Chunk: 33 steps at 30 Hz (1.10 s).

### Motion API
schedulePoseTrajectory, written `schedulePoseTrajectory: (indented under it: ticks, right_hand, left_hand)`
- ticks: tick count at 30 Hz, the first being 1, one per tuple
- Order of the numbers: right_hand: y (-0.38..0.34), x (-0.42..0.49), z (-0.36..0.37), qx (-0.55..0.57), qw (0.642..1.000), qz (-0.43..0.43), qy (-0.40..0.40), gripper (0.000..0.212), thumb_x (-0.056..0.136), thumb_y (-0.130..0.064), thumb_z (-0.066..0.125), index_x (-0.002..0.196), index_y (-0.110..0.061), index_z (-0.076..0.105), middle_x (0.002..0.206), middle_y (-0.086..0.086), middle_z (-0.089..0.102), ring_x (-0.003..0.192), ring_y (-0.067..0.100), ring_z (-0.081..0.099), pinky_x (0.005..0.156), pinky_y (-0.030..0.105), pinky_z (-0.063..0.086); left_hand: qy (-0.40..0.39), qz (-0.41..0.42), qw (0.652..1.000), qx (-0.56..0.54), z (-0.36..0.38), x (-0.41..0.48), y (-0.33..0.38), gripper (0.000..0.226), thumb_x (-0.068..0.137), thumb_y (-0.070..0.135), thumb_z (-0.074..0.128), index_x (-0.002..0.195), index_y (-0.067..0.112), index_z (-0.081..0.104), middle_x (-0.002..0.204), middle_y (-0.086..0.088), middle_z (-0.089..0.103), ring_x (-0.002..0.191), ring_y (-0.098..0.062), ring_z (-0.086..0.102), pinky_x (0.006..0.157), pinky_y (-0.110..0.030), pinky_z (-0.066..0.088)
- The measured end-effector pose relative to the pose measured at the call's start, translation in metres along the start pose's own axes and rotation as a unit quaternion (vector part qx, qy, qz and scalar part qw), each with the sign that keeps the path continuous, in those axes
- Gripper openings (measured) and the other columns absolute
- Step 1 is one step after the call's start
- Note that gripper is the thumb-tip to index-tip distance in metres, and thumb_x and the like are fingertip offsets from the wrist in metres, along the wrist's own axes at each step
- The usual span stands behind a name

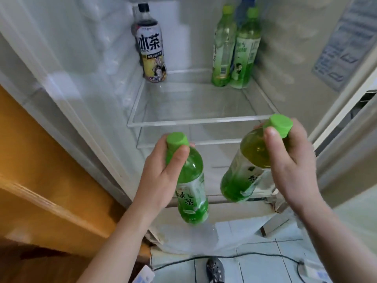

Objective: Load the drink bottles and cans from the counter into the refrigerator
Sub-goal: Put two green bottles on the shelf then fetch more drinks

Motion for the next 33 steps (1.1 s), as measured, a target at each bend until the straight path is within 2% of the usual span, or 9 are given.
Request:
schedulePoseTrajectory:
  ticks: [3,7,13,15,18,21,23,25,33]
  right_hand:
    - [-0.016,0.041,-0.004,0.026,0.998,-0.043,0.034,0.013,0.089,-0.044,0.045,0.085,-0.035,0.053,0.078,-0.020,0.053,0.074,-0.003,0.050,0.066,0.014,0.040]
    - [-0.025,0.095,-0.003,0.056,0.992,-0.086,0.070,0.008,0.091,-0.042,0.046,0.085,-0.040,0.051,0.077,-0.026,0.055,0.076,-0.008,0.050,0.069,0.011,0.039]
    - [-0.014,0.156,0.010,0.049,0.990,-0.109,0.070,0.008,0.091,-0.043,0.048,0.085,-0.037,0.050,0.076,-0.030,0.055,0.073,-0.009,0.050,0.067,0.011,0.039]
    - [-0.005,0.172,0.014,0.038,0.993,-0.099,0.059,0.011,0.090,-0.046,0.048,0.082,-0.039,0.050,0.075,-0.028,0.056,0.072,-0.007,0.051,0.065,0.012,0.040]
    - [0.010,0.192,0.021,0.032,0.996,-0.083,0.032,0.011,0.091,-0.045,0.051,0.081,-0.039,0.052,0.079,-0.031,0.058,0.073,-0.009,0.053,0.062,0.005,0.038]
    - [0.026,0.208,0.030,0.033,0.997,-0.068,0.006,0.008,0.092,-0.044,0.052,0.090,-0.038,0.056,0.086,-0.027,0.062,0.081,-0.007,0.057,0.072,0.010,0.043]
    - [0.037,0.214,0.035,0.036,0.998,-0.055,-0.005,0.015,0.092,-0.045,0.052,0.096,-0.033,0.058,0.091,-0.016,0.065,0.087,0.002,0.060,0.080,0.027,0.049]
    - [0.044,0.217,0.039,0.026,0.998,-0.050,-0.006,0.020,0.091,-0.047,0.051,0.098,-0.031,0.059,0.092,-0.012,0.066,0.088,0.007,0.062,0.081,0.034,0.051]
    - [0.059,0.222,0.046,0.023,1.000,-0.013,0.005,0.031,0.085,-0.060,0.044,0.100,-0.035,0.058,0.092,-0.021,0.064,0.088,-0.006,0.058,0.077,0.018,0.045]
  left_hand:
    - [0.031,0.051,0.998,0.012,-0.003,0.040,0.030,0.021,0.087,0.050,0.046,0.094,0.036,0.060,0.097,0.007,0.069,0.090,-0.012,0.064,0.079,-0.028,0.052]
    - [0.082,0.112,0.990,-0.002,-0.005,0.095,0.060,0.017,0.089,0.045,0.047,0.093,0.034,0.060,0.094,0.006,0.070,0.082,-0.007,0.064,0.072,-0.018,0.049]
    - [0.134,0.147,0.980,0.020,0.008,0.174,0.073,0.025,0.083,0.050,0.046,0.087,0.028,0.056,0.093,-0.010,0.068,0.084,-0.022,0.064,0.080,-0.039,0.051]
    - [0.134,0.157,0.978,0.020,0.018,0.192,0.070,0.024,0.083,0.050,0.046,0.089,0.028,0.055,0.092,-0.008,0.066,0.084,-0.018,0.062,0.080,-0.035,0.050]
    - [0.124,0.155,0.979,0.037,0.034,0.214,0.057,0.014,0.089,0.044,0.048,0.088,0.031,0.054,0.080,0.014,0.062,0.076,0.000,0.058,0.072,-0.018,0.045]
    - [0.124,0.131,0.982,0.049,0.045,0.230,0.041,0.008,0.095,0.032,0.050,0.088,0.031,0.053,0.078,0.018,0.060,0.073,0.011,0.055,0.071,-0.009,0.042]
    - [0.118,0.112,0.985,0.054,0.051,0.239,0.032,0.011,0.097,0.029,0.050,0.087,0.030,0.053,0.079,0.016,0.060,0.072,0.012,0.054,0.070,-0.010,0.042]
    - [0.119,0.104,0.986,0.057,0.055,0.244,0.025,0.011,0.097,0.029,0.050,0.087,0.029,0.053,0.077,0.016,0.059,0.070,0.011,0.054,0.069,-0.010,0.042]
    - [0.101,0.124,0.987,0.013,0.073,0.248,0.018,0.021,0.090,0.041,0.047,0.090,0.022,0.056,0.078,0.005,0.061,0.074,-0.007,0.057,0.073,-0.027,0.047]
Point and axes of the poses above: each hand's wrist, its own x-axis towards the middle knuckle, its own z-axis out of the palm, y = z × x, the point moved 6 cm from there along x, towards the middle knuckle
